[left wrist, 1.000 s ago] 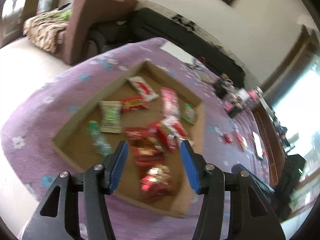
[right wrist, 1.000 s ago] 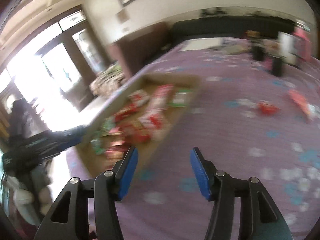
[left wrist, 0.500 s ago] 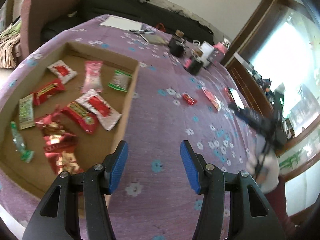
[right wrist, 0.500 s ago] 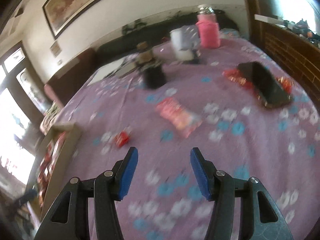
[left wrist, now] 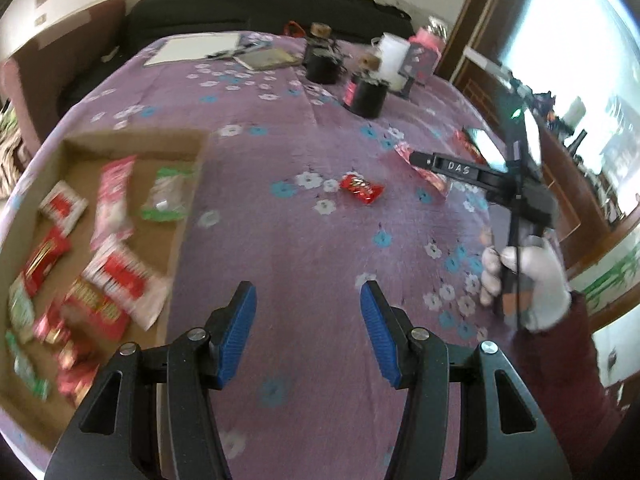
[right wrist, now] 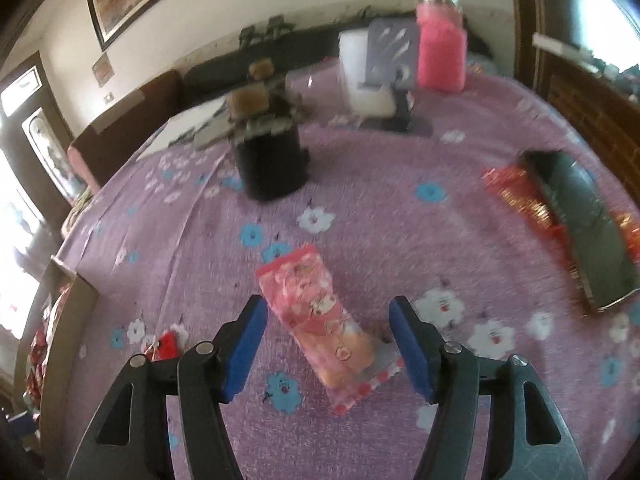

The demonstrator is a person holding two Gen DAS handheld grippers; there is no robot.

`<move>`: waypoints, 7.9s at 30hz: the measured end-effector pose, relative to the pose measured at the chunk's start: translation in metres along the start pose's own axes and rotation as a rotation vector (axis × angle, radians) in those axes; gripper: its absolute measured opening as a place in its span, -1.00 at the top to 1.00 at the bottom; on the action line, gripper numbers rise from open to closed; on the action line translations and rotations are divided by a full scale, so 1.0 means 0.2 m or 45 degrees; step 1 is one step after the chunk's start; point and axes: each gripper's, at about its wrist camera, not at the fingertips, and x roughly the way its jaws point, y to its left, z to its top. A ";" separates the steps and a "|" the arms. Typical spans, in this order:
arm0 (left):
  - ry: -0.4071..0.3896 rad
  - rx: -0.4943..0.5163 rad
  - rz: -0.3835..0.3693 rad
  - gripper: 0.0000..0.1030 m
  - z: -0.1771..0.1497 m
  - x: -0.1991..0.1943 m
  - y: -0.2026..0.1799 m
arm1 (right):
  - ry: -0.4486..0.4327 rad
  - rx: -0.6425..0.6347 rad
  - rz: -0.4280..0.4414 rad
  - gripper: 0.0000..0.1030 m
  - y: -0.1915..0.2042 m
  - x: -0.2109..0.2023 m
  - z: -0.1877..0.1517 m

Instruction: Organize snacks

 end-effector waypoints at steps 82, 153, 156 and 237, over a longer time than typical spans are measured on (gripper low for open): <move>-0.320 -0.530 0.064 0.75 -0.42 -0.47 0.92 | -0.036 -0.234 0.320 0.45 0.84 -0.39 -0.18; -0.404 -0.272 0.572 -0.58 -0.35 -0.48 0.39 | -0.175 -0.520 0.206 -0.49 1.09 -0.68 -0.70; -0.379 -0.261 0.571 -0.58 -0.35 -0.46 0.36 | -0.163 -0.506 0.201 -0.50 1.04 -0.68 -0.71; -0.355 -0.591 0.567 -1.00 -0.47 -0.41 0.79 | -0.047 -0.627 0.182 -0.55 1.36 -0.61 -0.91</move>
